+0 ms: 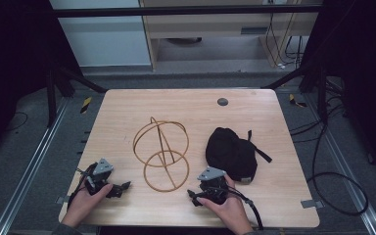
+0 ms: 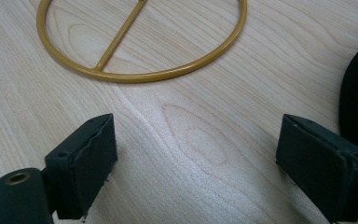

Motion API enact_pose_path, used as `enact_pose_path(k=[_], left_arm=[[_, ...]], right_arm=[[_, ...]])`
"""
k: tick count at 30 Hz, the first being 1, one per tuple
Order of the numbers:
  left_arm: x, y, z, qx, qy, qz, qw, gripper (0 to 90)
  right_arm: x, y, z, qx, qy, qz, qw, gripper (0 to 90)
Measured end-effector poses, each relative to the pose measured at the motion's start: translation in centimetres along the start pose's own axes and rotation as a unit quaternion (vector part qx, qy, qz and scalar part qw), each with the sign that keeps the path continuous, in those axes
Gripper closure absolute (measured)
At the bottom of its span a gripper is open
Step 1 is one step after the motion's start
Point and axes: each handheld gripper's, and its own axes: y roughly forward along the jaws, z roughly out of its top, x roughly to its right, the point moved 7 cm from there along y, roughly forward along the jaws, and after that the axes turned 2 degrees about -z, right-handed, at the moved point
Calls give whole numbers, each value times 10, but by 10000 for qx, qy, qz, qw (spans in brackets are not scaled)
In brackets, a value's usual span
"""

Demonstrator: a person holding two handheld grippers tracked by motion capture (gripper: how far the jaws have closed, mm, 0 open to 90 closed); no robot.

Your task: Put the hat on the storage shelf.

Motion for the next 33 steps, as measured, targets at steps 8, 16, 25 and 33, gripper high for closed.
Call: enact_pose_path(k=[8,16,25,33], left_arm=[[0,0,0,-2,8,-7,10000,0],[0,0,0,-6,25,-14,10000,0],[2,-1,-1,-4,20,-26,10000,0],[2,-1,-1,-5,23,-28,10000,0]], right_arm=[[0,1,0,-47,28,-44,10000,99],[-3,-5,0,-163,-84,-112,9998,109],[15,-70,37,-205,-883,-741,9931,100],[72,-103,42,-898,-522,-1008,9895,88]])
